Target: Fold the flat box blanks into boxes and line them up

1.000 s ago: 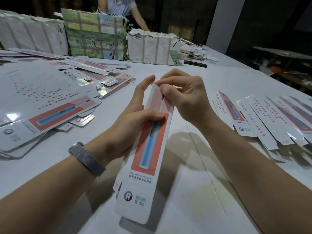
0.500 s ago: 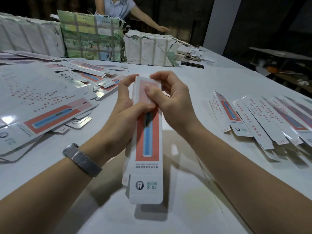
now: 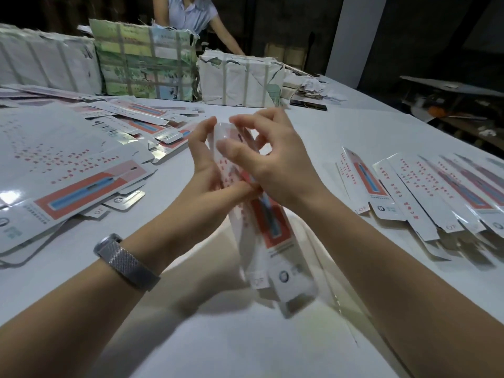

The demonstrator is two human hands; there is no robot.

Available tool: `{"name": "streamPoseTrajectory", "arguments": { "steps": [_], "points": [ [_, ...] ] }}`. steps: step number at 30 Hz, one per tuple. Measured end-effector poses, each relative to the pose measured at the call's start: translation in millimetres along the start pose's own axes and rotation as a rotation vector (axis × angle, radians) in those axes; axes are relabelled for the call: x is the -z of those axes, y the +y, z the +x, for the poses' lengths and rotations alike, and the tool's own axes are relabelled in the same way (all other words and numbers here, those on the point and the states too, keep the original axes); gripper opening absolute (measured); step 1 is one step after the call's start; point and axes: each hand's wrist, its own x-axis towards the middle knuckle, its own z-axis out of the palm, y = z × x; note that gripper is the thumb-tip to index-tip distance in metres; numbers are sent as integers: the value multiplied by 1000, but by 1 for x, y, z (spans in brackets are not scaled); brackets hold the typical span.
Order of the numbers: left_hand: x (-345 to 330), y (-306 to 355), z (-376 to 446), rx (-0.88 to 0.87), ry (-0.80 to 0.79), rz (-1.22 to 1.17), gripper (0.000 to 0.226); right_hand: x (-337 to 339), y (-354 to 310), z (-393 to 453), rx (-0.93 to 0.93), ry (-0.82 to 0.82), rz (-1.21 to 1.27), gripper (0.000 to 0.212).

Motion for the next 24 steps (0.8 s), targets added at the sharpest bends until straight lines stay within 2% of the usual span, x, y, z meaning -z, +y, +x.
{"name": "streamPoseTrajectory", "arguments": {
  "steps": [3, 5, 7, 9, 12, 14, 17, 20, 24],
  "points": [
    [-6, 1, -5, 19, -55, 30, 102, 9, 0, 6, -107, -103, -67, 53],
    [-9, 2, -9, 4, -72, 251, 99, 21, 2, 11, -137, -81, -149, 53],
    [-6, 3, -10, -36, -31, 469, 86, 38, 10, 18, -183, -25, -291, 57],
    [2, 1, -8, -49, 29, 508, 66, 60, 25, 27, -275, 29, -482, 60],
    [12, -9, -4, -71, 61, 503, 44, 101, 59, 35, -475, 103, -733, 37],
    [21, -21, -1, -76, 77, 532, 40, 129, 83, 34, -621, 154, -843, 21],
    [37, -38, 5, -45, 83, 566, 43, 154, 110, 29, -781, 201, -913, 25],
    [52, -52, 8, -24, 68, 608, 47, 168, 124, 29, -819, 223, -1027, 32],
    [51, -53, 7, -22, 62, 610, 47, 170, 127, 29, -750, 305, -1096, 37]
  ]
}}
